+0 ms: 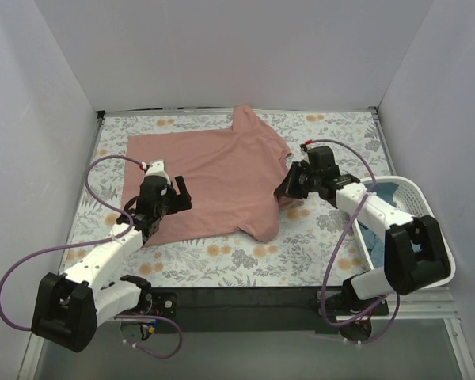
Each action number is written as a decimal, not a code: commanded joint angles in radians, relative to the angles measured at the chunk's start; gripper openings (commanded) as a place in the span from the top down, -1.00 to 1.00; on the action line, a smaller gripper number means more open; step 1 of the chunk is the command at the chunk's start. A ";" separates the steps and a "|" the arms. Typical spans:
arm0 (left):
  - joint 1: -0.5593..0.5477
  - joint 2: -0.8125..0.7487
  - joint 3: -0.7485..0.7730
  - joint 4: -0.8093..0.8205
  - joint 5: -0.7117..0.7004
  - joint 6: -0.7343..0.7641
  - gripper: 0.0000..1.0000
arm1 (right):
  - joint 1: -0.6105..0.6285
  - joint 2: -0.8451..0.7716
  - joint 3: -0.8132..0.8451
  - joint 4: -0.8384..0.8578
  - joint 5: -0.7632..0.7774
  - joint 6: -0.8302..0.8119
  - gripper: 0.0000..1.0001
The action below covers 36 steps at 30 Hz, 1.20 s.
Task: Fold and stack the t-shirts
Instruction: Fold the tshirt
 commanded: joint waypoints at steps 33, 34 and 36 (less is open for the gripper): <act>-0.002 0.096 0.037 -0.027 -0.053 0.002 -0.54 | 0.004 0.157 -0.276 0.487 -0.167 0.017 -0.09; -0.002 0.096 0.037 -0.027 -0.056 0.002 -0.54 | 0.005 0.161 -0.282 0.498 -0.167 0.023 -0.09; -0.002 0.097 0.037 -0.027 -0.057 0.002 -0.54 | 0.007 0.180 -0.286 0.520 -0.172 0.039 -0.09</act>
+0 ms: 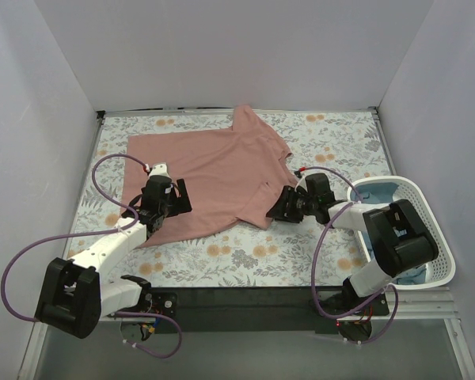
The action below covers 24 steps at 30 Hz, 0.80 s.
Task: Fold and stack the t-shirts
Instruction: Fold the tshirt
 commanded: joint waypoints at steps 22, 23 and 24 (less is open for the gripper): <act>-0.002 0.008 0.029 -0.004 0.000 0.000 -0.54 | 0.023 0.026 -0.088 0.178 0.020 0.067 0.97; -0.002 0.008 0.030 -0.004 0.000 -0.001 -0.54 | 0.023 -0.010 -0.094 0.165 0.020 0.067 0.97; -0.002 0.008 0.029 -0.005 0.000 0.000 -0.53 | 0.023 -0.027 -0.097 0.148 0.019 0.063 0.97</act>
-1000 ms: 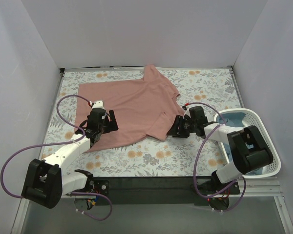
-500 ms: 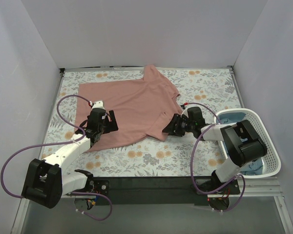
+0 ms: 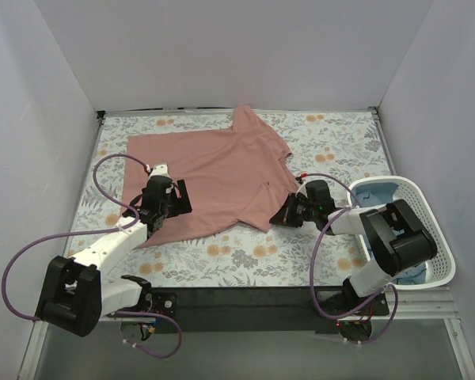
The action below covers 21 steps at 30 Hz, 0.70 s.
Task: Fold and stack the t-shirts
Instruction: Fold the tshirt
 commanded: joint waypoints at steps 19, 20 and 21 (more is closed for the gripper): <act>-0.002 0.000 0.035 -0.008 -0.001 0.006 -0.54 | 0.076 -0.608 -0.024 -0.980 0.062 -0.154 0.69; -0.002 0.000 0.037 -0.008 0.003 0.006 -0.54 | 0.090 -0.616 -0.011 -0.991 0.052 -0.163 0.55; -0.002 -0.001 0.035 -0.006 0.011 0.008 -0.53 | 0.094 -0.617 0.025 -1.002 0.055 -0.191 0.44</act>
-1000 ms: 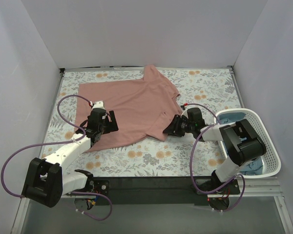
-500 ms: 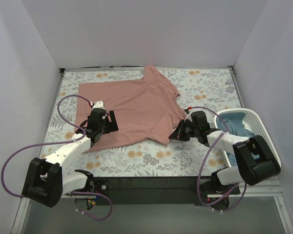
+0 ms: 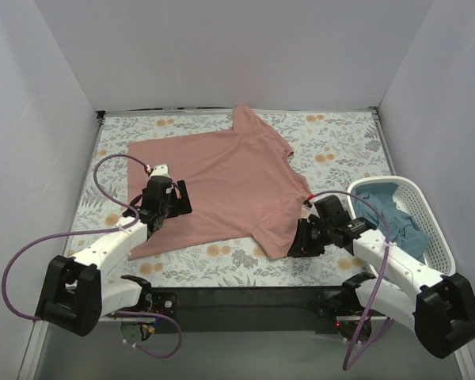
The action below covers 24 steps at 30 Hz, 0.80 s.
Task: Fold and stack the t-shirts
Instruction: Fold the tshirt
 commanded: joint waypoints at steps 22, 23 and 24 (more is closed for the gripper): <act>-0.002 0.029 0.037 -0.013 0.016 -0.002 -0.54 | -0.175 0.256 0.043 0.377 0.049 -0.187 0.10; -0.002 0.029 0.040 -0.013 0.017 -0.002 -0.54 | -0.175 0.270 0.037 0.388 0.041 -0.186 0.10; -0.003 0.031 0.038 -0.013 0.017 -0.003 -0.53 | -0.177 0.284 0.033 0.408 0.030 -0.180 0.12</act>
